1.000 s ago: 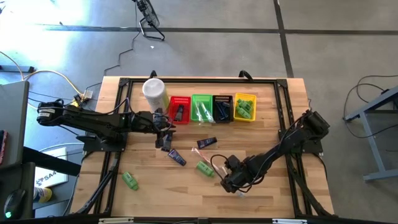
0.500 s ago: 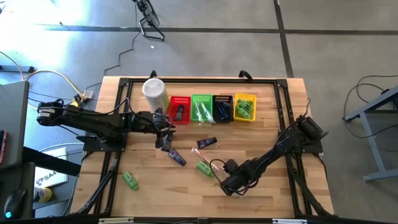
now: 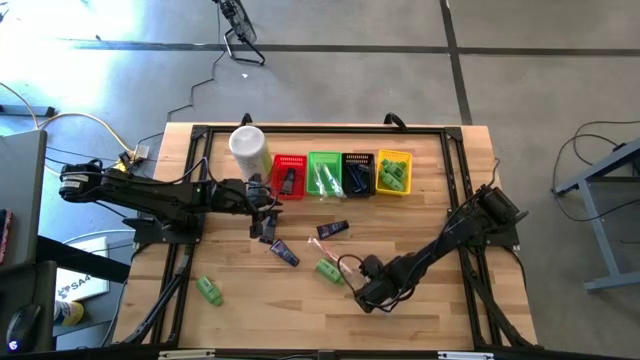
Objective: Pick & Place Travel size toiletries
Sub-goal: Put the dark blue toothbrush into the green bin
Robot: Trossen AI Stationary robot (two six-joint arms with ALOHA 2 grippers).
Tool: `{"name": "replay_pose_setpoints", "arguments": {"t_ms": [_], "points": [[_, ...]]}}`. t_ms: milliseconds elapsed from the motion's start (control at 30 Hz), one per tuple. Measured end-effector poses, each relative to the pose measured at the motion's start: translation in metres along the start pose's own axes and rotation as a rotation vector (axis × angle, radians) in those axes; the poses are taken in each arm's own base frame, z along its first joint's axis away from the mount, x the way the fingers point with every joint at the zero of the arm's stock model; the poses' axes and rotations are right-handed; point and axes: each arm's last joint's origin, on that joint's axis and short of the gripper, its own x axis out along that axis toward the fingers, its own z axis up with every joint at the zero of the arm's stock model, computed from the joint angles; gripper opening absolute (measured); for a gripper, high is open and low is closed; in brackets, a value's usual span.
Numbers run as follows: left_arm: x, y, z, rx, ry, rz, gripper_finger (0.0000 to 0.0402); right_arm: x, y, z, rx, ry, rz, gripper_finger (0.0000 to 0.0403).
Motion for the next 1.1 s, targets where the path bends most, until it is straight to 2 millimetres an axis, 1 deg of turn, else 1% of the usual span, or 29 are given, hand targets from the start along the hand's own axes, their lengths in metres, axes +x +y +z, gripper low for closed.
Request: {"name": "replay_pose_setpoints", "arguments": {"t_ms": [200, 300, 500, 700, 800, 900, 1100], "points": [[0.000, 0.000, 0.000, 0.000, 0.000, 0.000, 0.0088, 0.000, -0.002, 0.000, 0.001, 0.009, -0.010, 0.0116], [0.000, 0.000, 0.000, 0.000, 0.000, 0.000, 0.0088, 0.000, -0.002, 0.000, 0.001, 0.010, -0.016, 0.0094], [0.000, 0.000, 0.000, 0.000, 0.000, 0.001, 0.0088, 0.000, -0.003, 0.000, 0.002, 0.033, -0.023, 0.0061], [0.000, 0.000, 0.000, 0.000, 0.000, 0.001, 0.0088, -0.005, -0.003, -0.001, 0.002, 0.038, -0.009, 0.0030], [0.000, 0.000, 0.000, 0.000, 0.000, 0.001, 0.0088, -0.009, -0.001, -0.002, 0.000, 0.055, 0.019, 0.0023], [0.000, 0.000, 0.000, 0.000, 0.000, 0.002, 0.0088, -0.012, -0.001, -0.002, -0.007, 0.055, 0.032, 0.0025], [0.000, 0.000, 0.000, 0.000, -0.001, 0.002, 0.0088, -0.013, 0.001, -0.002, -0.025, 0.065, 0.058, 0.0024]]}}
